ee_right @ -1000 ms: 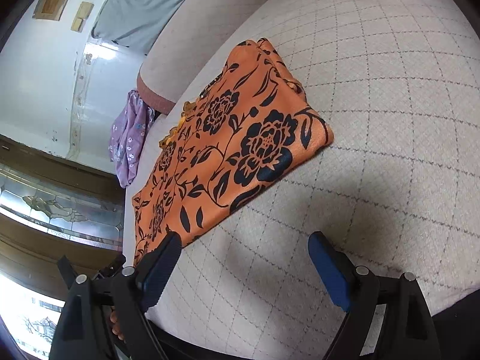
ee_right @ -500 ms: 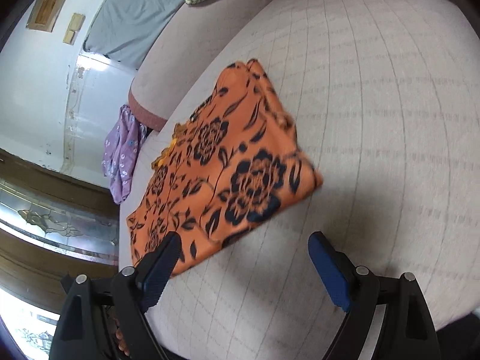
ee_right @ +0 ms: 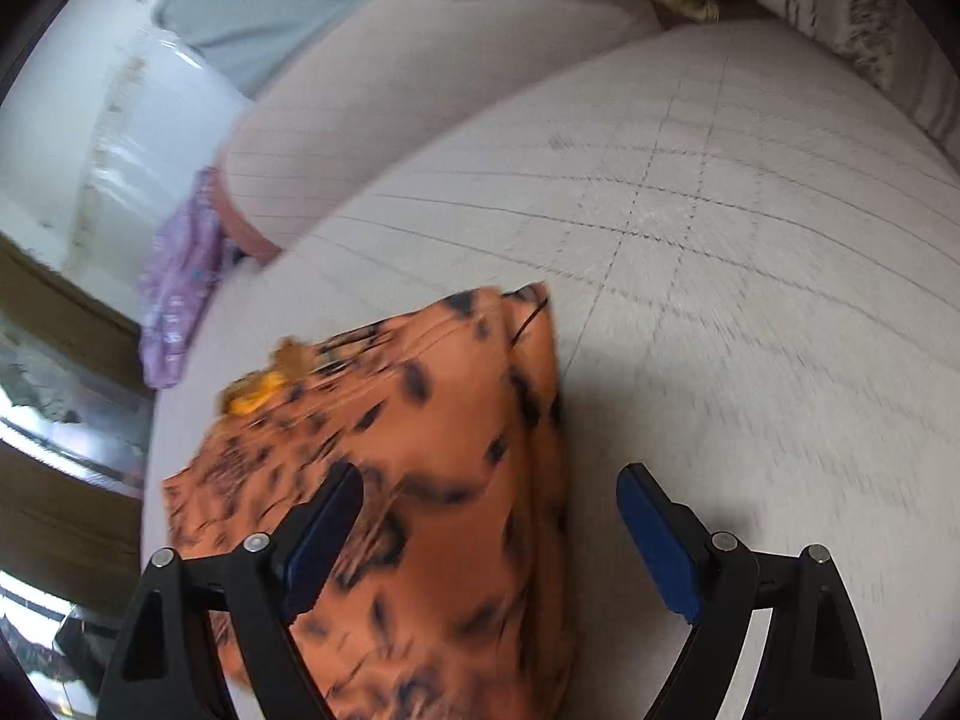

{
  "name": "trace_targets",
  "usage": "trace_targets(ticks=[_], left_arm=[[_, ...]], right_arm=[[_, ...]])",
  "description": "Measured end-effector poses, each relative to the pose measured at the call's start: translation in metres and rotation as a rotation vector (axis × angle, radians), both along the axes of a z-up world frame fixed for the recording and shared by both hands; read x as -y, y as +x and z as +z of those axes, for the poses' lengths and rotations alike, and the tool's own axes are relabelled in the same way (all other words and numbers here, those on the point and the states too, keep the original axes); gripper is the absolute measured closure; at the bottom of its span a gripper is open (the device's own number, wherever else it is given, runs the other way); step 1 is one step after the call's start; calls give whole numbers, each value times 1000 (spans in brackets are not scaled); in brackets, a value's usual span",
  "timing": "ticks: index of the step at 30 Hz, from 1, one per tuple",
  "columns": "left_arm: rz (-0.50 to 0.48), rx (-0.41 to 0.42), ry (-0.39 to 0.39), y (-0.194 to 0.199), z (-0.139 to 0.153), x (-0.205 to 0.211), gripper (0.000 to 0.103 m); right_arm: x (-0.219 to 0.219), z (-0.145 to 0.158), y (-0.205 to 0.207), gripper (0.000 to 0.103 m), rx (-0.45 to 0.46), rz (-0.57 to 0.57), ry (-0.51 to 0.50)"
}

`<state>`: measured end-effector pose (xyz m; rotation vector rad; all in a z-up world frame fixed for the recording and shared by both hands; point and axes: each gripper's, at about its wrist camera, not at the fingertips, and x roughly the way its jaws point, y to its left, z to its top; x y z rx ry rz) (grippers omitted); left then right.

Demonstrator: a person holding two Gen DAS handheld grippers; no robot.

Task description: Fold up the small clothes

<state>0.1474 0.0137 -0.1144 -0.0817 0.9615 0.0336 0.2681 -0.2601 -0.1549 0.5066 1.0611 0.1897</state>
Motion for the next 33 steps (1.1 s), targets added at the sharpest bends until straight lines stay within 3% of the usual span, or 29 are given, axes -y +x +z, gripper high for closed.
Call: trace_targets(ticks=[1, 2, 3, 4, 5, 8, 10, 12, 13, 14, 16, 19, 23, 26, 28, 30, 32, 33], left_arm=[[6, -2, -2, 1, 0, -3, 12], [10, -4, -5, 2, -1, -6, 12], [16, -7, -5, 3, -2, -8, 12], [23, -11, -4, 5, -4, -11, 12], [27, -13, -6, 5, -5, -13, 12], [40, 6, -15, 2, -4, -19, 12], [43, 33, -32, -2, -3, -24, 12], [49, 18, -31, -1, -6, -29, 12], [60, 11, -30, -2, -6, -34, 12], [71, 15, -34, -3, -6, -39, 12], [94, 27, -43, -7, -2, -51, 12], [130, 46, -45, -12, 3, -69, 12], [152, 69, -96, -5, 9, -91, 12], [127, 68, -160, 24, 11, -107, 12], [106, 27, -189, 55, 6, -115, 13], [72, -19, -222, 89, -2, -119, 23], [58, -71, -216, 117, -9, -120, 48], [38, -98, -203, 133, -12, -118, 49]], right_arm=[[-1, -5, 9, 15, -8, 0, -2], [-4, -10, 18, 22, -15, 5, 3], [-8, -15, 24, 37, -19, 24, 15], [-15, -18, 28, 77, -34, 52, 12], [-22, -19, 31, 86, -53, 79, -18], [-29, 11, 27, 92, 37, 76, -140], [-25, 14, 27, 92, 51, 66, -186], [-14, -19, 35, 90, -46, 27, -227], [-5, -22, 32, 82, -31, -11, -163], [4, -20, 27, 67, -13, -63, -96], [13, -9, 15, 46, 2, -142, -96], [8, 20, -7, 47, 90, -137, -104], [-39, 50, -43, 41, 173, 48, 39], [-85, 40, -70, 40, 161, 217, 103], [-98, 20, -83, 40, 125, 275, 70], [-105, 1, -87, 40, 80, 274, -10], [-104, -15, -89, 40, 57, 273, -19], [-102, -17, -91, 40, 63, 267, -12]])
